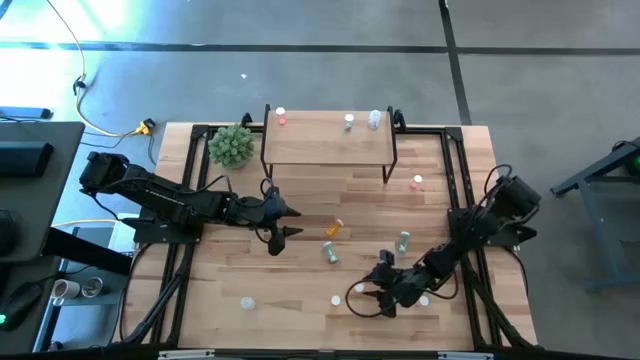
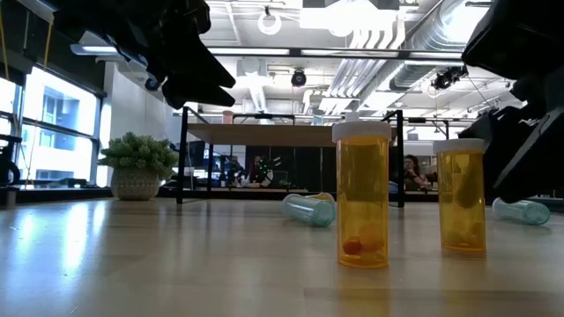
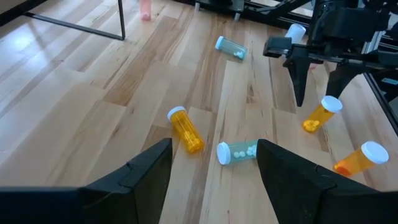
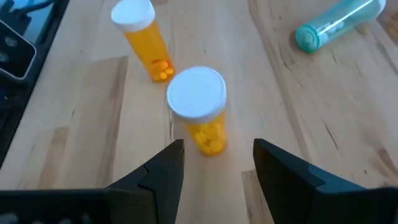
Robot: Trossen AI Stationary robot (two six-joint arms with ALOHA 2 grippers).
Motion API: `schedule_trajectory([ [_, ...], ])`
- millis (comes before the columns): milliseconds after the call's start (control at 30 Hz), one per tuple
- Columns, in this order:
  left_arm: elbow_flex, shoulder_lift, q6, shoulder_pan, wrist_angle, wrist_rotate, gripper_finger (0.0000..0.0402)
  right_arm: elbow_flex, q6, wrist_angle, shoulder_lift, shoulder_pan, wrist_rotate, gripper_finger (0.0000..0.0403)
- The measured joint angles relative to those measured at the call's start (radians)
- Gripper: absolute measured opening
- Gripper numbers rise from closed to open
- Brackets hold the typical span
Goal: Pick and place medicine bottles onto shelf by color
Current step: Put the bottom right orange pill bottle on the shelf
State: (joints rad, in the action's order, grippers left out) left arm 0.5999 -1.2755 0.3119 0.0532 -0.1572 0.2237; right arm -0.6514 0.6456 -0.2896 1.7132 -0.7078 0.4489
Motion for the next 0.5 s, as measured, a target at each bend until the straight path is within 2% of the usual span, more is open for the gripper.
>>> schedule_trajectory([
  [500,0.0,0.0,0.0,0.0,-0.004,0.004,0.0225,0.0,-0.018,-0.091,0.009,0.0,0.018,0.0183],
])
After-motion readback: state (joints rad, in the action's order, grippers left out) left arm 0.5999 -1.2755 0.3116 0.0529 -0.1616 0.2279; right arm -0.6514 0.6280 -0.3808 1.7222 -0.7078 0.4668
